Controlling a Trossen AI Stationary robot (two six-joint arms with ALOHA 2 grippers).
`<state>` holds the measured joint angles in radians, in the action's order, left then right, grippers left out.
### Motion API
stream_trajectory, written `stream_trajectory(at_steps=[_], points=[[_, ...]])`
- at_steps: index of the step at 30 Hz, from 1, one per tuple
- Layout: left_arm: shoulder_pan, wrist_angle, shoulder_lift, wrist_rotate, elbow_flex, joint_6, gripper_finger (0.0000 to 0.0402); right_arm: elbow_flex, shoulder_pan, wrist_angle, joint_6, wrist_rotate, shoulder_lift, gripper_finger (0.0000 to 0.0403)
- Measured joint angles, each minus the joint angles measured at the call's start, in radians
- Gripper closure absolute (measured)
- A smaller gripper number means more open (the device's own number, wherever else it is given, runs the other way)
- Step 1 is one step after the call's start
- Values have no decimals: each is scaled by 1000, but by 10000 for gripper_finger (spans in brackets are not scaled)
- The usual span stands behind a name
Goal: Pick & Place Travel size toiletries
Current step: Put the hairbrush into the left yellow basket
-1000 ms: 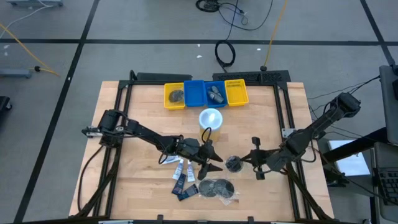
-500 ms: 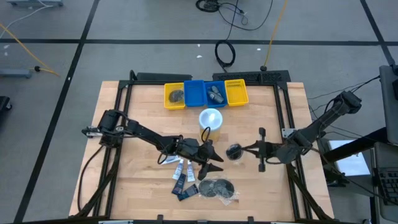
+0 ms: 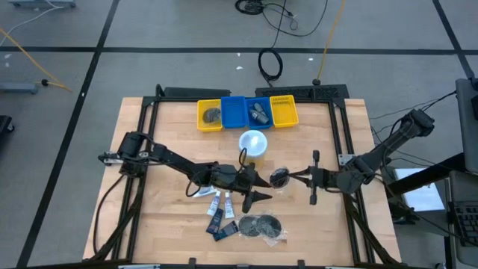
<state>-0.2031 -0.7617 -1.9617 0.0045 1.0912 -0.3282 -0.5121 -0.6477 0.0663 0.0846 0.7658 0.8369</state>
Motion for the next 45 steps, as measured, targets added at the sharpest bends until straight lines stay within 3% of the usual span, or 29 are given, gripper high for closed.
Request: stream_trajectory(at_steps=[15,33,37,45], points=[[0,-149,0,-241,0,38,199,0,13,88,-105,24,9,403],[0,-185,0,-242,0,37,201,0,13,91,-114,24,10,403],[-2,-185,0,-221,0,33,234,0,13,91,-115,23,10,403],[-3,-183,0,-182,0,35,373,0,13,91,-115,19,9,403]])
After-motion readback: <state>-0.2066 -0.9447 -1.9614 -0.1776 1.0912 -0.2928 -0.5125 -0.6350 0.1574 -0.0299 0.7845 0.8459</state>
